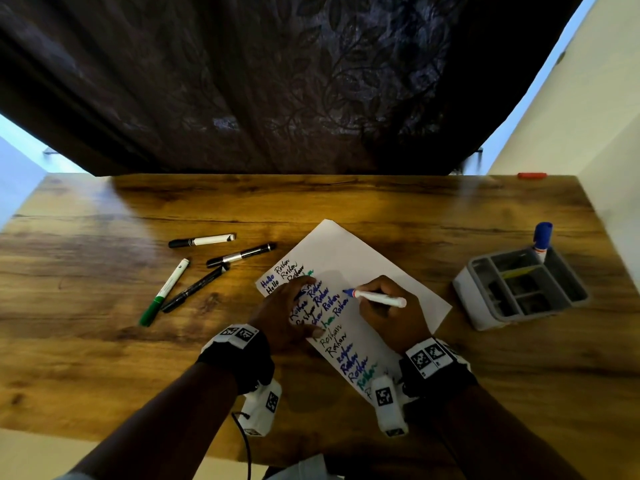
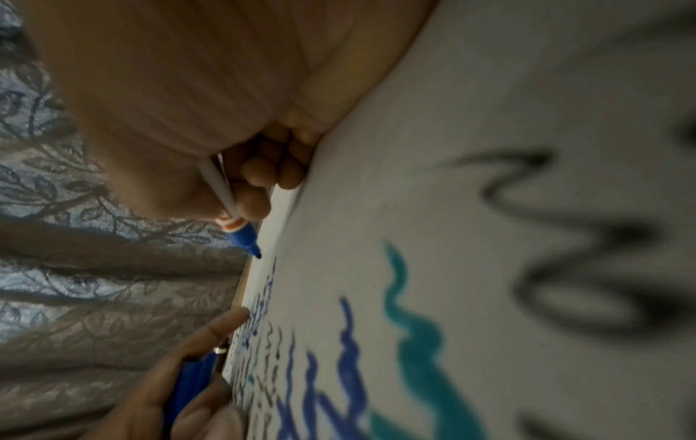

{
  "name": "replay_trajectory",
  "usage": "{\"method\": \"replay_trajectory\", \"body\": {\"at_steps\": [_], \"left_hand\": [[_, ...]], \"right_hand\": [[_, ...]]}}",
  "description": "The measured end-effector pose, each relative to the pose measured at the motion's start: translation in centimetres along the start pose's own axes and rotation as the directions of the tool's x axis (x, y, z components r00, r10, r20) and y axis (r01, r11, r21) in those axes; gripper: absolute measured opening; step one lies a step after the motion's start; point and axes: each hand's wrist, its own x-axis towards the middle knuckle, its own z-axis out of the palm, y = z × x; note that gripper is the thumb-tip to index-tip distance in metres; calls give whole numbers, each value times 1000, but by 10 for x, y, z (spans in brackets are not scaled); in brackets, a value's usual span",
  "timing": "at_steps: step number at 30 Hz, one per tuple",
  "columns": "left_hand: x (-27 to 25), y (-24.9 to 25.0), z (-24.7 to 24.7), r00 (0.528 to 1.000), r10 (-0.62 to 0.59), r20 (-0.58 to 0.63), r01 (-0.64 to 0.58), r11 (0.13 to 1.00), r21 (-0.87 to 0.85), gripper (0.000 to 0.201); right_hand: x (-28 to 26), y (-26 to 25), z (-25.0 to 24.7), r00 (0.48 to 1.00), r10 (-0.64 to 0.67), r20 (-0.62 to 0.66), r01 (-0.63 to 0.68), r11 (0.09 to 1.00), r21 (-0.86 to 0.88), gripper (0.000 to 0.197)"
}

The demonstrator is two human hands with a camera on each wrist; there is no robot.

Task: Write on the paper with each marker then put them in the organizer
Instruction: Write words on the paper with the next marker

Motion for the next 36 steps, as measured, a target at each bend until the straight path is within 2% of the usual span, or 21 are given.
{"method": "replay_trajectory", "body": {"at_steps": [7,9,12,13,18,21,25,29,36], "left_hand": [[-1,1,-3,1000,17,19,-16,999,-31,89],[-2,1,-4,999,36,20,-35,998,-51,71],[-2,5,-8,998,53,19,-51,997,-65,34],[-4,7,-10,998,63,13,-63,996,-57,30],[-14,19,-31,995,57,85,-55,998,-22,33],[-23,29,-51,993,53,104,-53,999,5,34],[-40,45,-73,992,111,66,-109,993,-39,24],[-45,54,-82,988,139,68,-134,988,-80,18],[-45,53,-91,975,208,81,-204,978,-50,12]], "right_hand": [[4,-3,-7,997,73,-8,-71,988,141,12],[4,-5,-8,993,114,-13,-111,980,163,11],[7,-14,-12,989,146,17,-147,980,132,12],[8,-20,-14,985,164,43,-169,978,124,12],[15,-39,-26,977,190,95,-201,970,136,24],[16,-63,-32,973,204,107,-215,971,107,12],[9,-103,-29,990,103,92,-119,974,193,12],[10,-122,-16,997,9,73,-23,981,193,14],[14,-134,-4,997,-6,81,-5,990,143,14]]}}
